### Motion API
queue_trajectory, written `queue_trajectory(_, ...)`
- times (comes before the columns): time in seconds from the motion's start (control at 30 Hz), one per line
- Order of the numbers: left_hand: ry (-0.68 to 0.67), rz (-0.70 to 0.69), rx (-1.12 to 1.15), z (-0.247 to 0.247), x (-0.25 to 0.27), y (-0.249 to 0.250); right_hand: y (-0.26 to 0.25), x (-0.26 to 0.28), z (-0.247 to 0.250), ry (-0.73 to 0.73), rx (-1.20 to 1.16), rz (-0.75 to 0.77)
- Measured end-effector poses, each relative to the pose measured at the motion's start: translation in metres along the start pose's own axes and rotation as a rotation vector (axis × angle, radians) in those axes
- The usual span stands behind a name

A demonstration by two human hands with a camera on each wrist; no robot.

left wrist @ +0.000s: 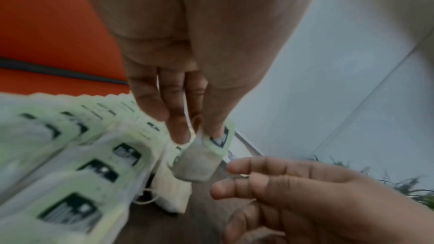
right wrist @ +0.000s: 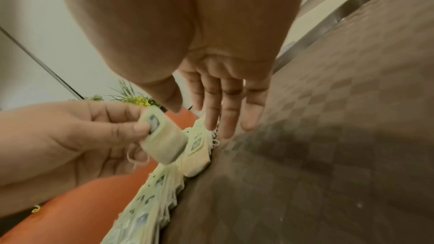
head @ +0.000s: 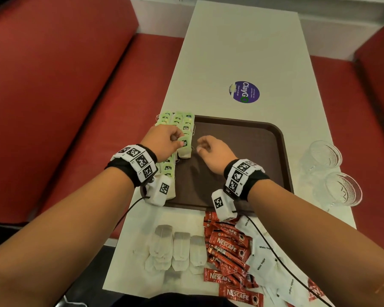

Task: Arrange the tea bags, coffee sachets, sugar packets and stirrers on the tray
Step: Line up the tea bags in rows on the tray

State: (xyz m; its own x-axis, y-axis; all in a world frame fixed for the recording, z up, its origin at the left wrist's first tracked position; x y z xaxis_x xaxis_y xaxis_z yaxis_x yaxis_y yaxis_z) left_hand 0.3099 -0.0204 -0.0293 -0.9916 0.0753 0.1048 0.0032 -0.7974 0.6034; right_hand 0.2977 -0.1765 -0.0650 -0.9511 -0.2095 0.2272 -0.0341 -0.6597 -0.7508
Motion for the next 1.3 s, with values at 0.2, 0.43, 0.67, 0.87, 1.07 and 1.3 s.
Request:
queue_trajectory(0.2,-0.268,0.114,-0.117,-0.038,-0.004,-0.017,0.007,-0.004,-0.017,-0.132,-0.122,-0.163)
queue_trajectory(0.43,-0.294,0.085,-0.143,-0.041,-0.013,-0.005,0.010,-0.022,-0.021,-0.091,-0.214,-0.220)
queue_trajectory(0.67,-0.324,0.064,-0.236,-0.046,-0.018,-0.009,0.005,-0.028,-0.021,-0.125,-0.007,-0.192)
queue_trajectory(0.87,-0.134,0.099,-0.279,-0.038,-0.033,-0.018,-0.010,-0.036,-0.017,-0.127,0.132,-0.125)
queue_trajectory(1.07,-0.050,0.067,-0.284,-0.034,-0.033,-0.017,-0.016,-0.044,-0.018,-0.132,0.166,-0.099)
queue_trajectory(1.3,-0.152,-0.054,-0.436,-0.050,-0.024,-0.005,-0.023,-0.044,-0.023,-0.200,0.256,-0.033)
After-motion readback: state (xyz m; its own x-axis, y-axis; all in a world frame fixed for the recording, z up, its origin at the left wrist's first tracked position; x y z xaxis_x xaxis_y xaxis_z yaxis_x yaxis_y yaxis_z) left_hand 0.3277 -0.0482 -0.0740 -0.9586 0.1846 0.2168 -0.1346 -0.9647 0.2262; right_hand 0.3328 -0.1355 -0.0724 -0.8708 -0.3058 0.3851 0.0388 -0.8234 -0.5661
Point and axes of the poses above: each hand's wrist, its own x-axis away from the middle knuckle, its own z-axis out of the back of the hand, y = z × x, the point moved 10 cm from there along -x, towards the middle knuckle, and after that the axes turned 4 degrees about y, right-handed, at the moved point
